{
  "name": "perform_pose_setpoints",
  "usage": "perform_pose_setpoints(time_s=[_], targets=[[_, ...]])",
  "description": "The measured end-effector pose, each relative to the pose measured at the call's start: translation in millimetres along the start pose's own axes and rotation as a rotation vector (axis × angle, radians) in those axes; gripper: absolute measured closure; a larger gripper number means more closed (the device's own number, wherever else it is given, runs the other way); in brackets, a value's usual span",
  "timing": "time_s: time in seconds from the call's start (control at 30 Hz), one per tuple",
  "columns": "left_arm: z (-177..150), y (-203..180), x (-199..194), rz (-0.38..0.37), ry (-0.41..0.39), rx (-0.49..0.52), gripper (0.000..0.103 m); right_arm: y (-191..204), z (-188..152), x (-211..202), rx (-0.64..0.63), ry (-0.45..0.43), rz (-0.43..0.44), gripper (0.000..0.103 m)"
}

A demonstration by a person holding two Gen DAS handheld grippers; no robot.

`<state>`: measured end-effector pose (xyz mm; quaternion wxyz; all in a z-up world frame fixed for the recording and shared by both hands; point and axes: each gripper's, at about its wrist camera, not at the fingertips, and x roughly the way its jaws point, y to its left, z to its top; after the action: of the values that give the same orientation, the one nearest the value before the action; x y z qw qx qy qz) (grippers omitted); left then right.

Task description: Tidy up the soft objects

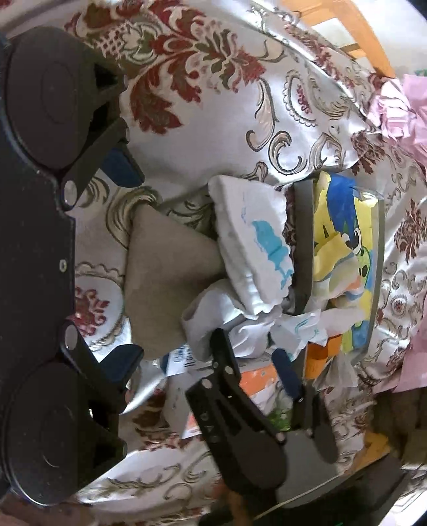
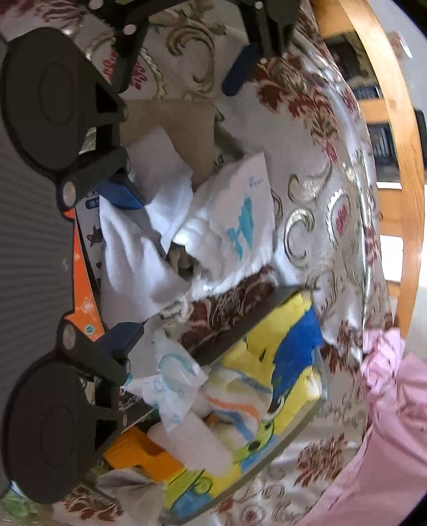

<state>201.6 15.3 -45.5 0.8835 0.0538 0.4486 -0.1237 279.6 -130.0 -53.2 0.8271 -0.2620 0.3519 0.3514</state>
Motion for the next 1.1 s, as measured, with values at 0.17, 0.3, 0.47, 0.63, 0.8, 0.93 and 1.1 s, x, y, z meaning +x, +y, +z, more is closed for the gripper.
perform_pose_setpoints(time_s=[0.17, 0.3, 0.47, 0.63, 0.8, 0.93, 1.1], targets=[[-6, 3, -16, 0.009, -0.042, 0.028, 0.002, -4, 5, 4, -0.017, 0.03, 0.057, 0.021], [-9, 14, -29, -0.027, -0.102, -0.023, 0.001, -9, 8, 5, -0.022, 0.056, 0.096, 0.016], [-1, 12, -6, -0.051, -0.074, 0.006, 0.001, -13, 12, 13, -0.026, 0.088, 0.115, 0.011], [2, -2, 16, -0.073, -0.048, 0.107, 0.001, -16, 14, 20, -0.01, 0.099, 0.135, 0.009], [1, -8, 26, -0.06, -0.046, 0.155, 0.001, -17, 11, 20, 0.006, 0.094, 0.149, 0.01], [4, 0, 30, -0.083, -0.027, 0.092, 0.003, -16, 10, 19, 0.012, 0.085, 0.157, 0.012], [6, 8, 34, -0.098, -0.016, 0.036, 0.004, -14, 9, 18, 0.028, 0.08, 0.18, 0.02]])
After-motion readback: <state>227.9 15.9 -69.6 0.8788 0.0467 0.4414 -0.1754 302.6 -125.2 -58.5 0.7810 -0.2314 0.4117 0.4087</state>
